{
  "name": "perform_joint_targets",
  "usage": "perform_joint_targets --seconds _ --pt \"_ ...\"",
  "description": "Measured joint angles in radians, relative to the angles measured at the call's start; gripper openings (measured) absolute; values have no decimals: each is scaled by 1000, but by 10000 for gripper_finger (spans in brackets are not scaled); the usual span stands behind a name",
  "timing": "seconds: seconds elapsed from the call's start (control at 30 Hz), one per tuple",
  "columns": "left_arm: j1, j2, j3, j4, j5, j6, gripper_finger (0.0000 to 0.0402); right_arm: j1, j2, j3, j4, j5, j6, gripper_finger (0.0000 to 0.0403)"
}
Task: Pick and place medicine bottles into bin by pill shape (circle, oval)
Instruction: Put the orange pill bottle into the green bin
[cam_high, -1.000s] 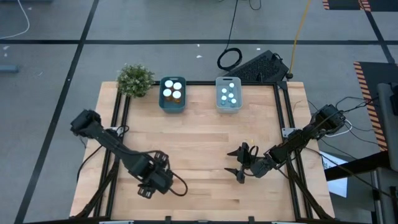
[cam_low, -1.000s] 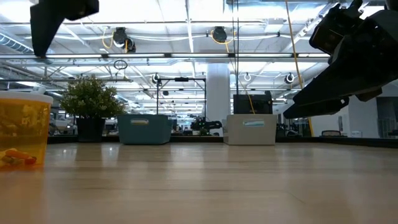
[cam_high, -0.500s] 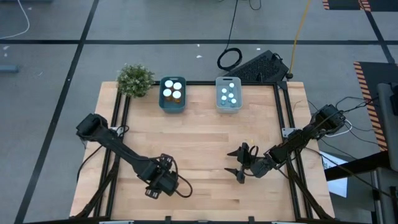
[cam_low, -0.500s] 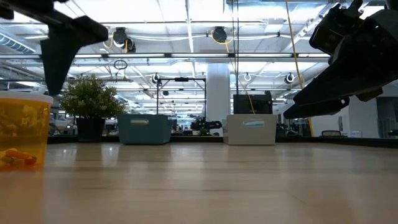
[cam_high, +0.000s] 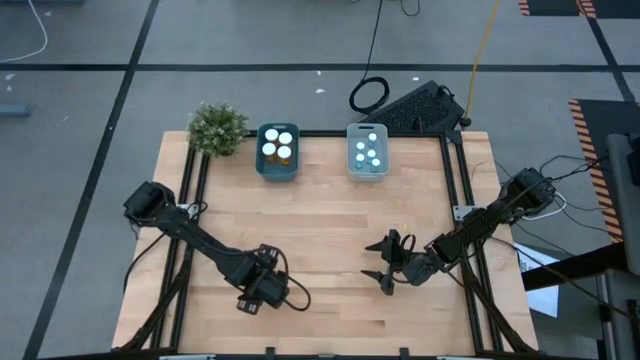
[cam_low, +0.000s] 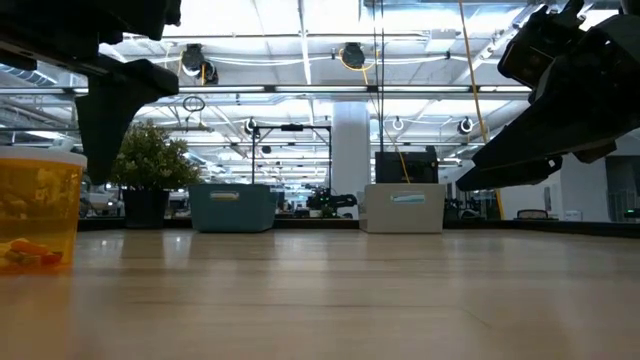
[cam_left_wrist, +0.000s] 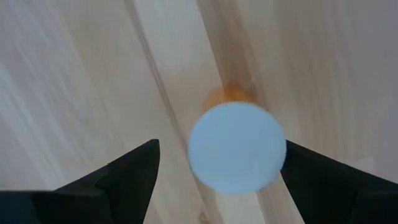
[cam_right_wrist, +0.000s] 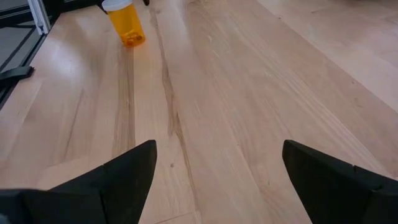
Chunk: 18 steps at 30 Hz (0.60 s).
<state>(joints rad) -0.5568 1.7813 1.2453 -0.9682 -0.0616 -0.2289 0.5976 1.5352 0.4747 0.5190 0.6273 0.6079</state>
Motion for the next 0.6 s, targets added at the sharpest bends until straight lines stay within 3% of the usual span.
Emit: perform_joint_targets --seconds 0.4,0.6 --pt "-3 0 0 32 6 -5 230 0 0 0 0 0 -2 341" --pt "-3 -2 0 31 6 -6 216 0 0 0 0 0 -2 341"
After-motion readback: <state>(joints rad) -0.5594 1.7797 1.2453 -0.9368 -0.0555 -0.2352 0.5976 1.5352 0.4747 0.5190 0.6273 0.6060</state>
